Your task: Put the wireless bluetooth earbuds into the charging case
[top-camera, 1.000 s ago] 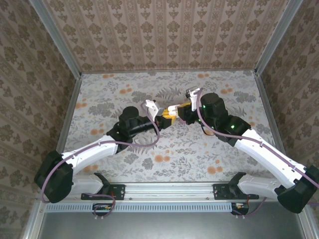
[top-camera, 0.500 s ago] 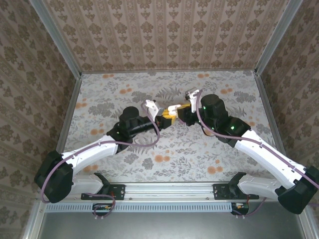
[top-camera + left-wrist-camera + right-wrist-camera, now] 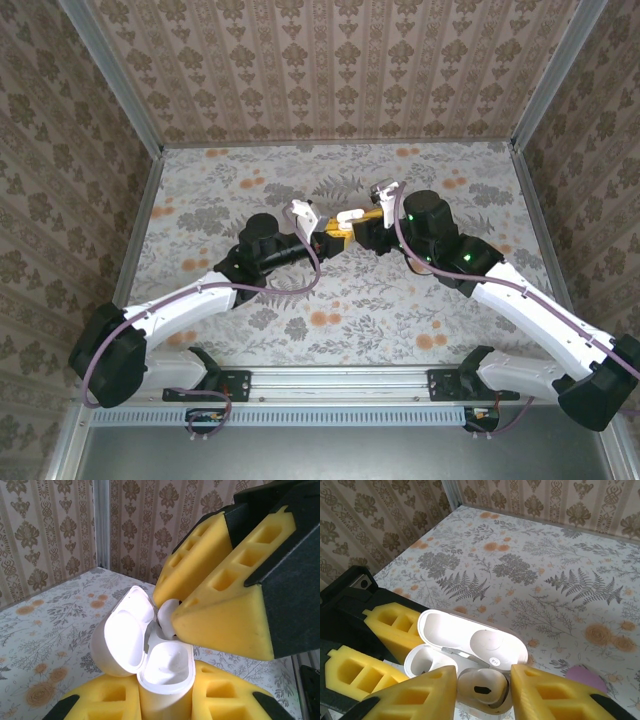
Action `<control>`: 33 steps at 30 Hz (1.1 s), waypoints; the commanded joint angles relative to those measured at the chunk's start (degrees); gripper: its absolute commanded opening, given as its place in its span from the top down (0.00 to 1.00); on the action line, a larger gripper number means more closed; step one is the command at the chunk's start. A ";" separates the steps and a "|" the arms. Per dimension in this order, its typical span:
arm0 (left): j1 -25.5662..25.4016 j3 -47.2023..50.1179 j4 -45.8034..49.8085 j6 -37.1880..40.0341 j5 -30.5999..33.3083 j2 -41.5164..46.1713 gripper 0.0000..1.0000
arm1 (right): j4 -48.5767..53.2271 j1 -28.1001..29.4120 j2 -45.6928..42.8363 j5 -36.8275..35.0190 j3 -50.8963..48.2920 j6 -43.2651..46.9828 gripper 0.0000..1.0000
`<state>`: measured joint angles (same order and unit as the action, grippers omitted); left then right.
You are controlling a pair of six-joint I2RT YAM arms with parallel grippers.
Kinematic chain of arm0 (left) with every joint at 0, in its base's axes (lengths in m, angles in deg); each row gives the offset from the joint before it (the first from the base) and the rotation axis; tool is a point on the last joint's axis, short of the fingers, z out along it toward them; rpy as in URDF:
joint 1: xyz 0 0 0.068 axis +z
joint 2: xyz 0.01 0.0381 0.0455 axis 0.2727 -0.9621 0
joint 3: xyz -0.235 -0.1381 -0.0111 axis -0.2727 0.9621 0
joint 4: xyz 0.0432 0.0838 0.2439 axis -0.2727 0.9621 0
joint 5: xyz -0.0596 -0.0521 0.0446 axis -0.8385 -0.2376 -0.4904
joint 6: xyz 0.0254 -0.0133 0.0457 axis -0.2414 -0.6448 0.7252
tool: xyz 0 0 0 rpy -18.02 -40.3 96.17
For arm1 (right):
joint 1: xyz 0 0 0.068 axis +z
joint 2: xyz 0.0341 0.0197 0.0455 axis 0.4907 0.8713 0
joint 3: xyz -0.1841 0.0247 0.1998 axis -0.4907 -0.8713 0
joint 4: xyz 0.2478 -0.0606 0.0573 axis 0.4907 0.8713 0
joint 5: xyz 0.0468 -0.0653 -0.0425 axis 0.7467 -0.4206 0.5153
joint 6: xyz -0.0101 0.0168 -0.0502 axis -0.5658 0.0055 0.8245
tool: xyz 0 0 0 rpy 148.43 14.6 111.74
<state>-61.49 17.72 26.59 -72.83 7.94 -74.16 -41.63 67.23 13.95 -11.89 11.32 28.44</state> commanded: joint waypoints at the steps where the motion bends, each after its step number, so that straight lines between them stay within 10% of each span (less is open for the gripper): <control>1: 0.47 -2.29 -2.09 0.18 -0.27 0.72 0.84 | 0.93 -0.27 -1.30 2.91 -0.01 -1.10 0.60; 20: 0.45 -2.34 -1.47 0.82 -0.98 0.80 0.84 | 0.64 -6.99 -0.91 16.60 3.40 -13.79 0.41; 33: 0.86 -0.69 0.43 2.78 2.98 4.51 0.84 | 2.90 -8.87 -3.41 3.78 1.92 -17.00 0.56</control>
<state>-61.23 17.46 26.90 -72.08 8.93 -73.11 -40.32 59.58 12.55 -1.94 13.22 13.82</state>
